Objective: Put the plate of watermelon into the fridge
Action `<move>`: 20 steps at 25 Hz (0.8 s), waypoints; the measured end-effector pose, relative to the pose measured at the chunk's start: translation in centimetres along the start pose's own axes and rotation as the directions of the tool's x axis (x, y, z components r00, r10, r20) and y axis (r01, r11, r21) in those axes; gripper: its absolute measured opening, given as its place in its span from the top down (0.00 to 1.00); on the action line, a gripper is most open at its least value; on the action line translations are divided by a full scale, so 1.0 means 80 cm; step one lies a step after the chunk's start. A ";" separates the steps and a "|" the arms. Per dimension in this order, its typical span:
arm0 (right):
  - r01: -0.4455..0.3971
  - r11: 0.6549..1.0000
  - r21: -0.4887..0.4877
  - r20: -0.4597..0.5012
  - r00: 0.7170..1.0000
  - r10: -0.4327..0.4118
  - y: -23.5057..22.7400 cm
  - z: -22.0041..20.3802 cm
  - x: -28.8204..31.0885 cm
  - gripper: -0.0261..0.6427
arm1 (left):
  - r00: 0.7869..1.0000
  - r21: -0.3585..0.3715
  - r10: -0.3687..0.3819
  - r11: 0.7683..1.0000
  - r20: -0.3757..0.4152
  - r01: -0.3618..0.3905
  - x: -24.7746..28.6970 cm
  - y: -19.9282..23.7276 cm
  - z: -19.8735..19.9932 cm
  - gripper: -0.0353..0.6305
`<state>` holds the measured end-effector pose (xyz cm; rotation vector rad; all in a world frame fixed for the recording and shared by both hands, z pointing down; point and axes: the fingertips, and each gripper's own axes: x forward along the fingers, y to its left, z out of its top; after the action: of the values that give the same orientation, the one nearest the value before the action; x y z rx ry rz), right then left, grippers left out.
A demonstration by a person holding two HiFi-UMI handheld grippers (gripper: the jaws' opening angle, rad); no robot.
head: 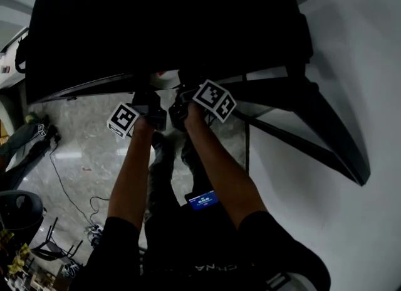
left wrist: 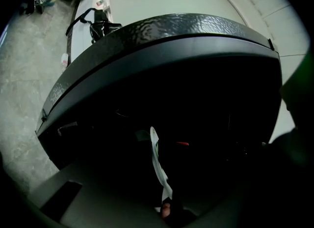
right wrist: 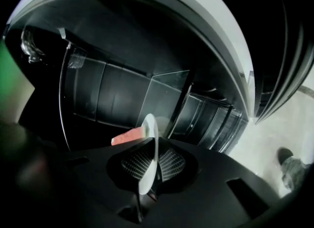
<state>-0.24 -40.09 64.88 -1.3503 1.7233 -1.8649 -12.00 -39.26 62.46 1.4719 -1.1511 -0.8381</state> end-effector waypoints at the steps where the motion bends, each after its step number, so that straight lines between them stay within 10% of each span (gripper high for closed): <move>1: -0.003 1.000 -0.001 0.006 1.000 0.003 0.000 0.001 0.001 0.92 | 1.000 -0.006 0.000 1.000 -0.007 0.000 -0.002 0.001 -0.001 0.91; 20: -0.059 0.998 -0.009 0.045 0.997 0.060 0.016 0.008 0.025 0.92 | 0.992 -0.064 -0.017 0.998 -0.127 0.009 -0.027 -0.012 -0.058 0.90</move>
<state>-1.34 -42.31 64.52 -1.3192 1.7308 -1.7837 -8.12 -35.84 62.39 1.4611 -1.0118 -0.7708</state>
